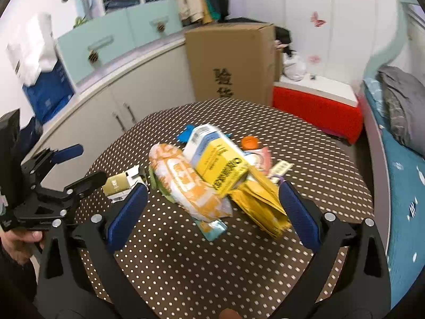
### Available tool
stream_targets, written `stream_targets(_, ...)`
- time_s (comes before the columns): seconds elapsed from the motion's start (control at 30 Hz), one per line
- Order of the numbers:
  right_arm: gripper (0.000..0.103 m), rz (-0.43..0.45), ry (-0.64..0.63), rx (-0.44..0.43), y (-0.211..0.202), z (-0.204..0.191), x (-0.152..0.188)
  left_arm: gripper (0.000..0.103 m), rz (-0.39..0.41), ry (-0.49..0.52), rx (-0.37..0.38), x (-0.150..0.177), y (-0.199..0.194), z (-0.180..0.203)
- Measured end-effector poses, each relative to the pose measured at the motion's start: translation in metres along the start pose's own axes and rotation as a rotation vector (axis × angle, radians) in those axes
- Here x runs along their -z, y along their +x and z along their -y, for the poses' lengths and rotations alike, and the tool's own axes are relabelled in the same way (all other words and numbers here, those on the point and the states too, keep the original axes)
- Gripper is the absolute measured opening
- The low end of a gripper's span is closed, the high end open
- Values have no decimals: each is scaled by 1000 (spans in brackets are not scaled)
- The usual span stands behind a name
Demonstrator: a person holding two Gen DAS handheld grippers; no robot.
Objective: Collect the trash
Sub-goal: 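Grasp the olive box with the left tool while the right tool grasps the orange-white bag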
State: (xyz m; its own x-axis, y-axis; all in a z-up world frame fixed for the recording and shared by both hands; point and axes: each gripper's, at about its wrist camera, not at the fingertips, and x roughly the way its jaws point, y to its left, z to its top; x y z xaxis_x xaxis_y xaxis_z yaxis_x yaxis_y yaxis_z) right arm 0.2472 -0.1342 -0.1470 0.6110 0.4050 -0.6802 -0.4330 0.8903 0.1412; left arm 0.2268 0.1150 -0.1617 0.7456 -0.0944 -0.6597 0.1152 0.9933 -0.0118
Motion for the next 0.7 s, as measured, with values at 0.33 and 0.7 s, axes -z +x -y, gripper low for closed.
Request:
stream_targets(0.33, 77, -117, -144, -86, 57, -29, -1, 95, -118, 86, 38, 20, 47, -14)
stream_targets(0.7, 38, -196, -150, -118, 94, -30, 0, 42, -163, 120, 142, 22, 62, -1)
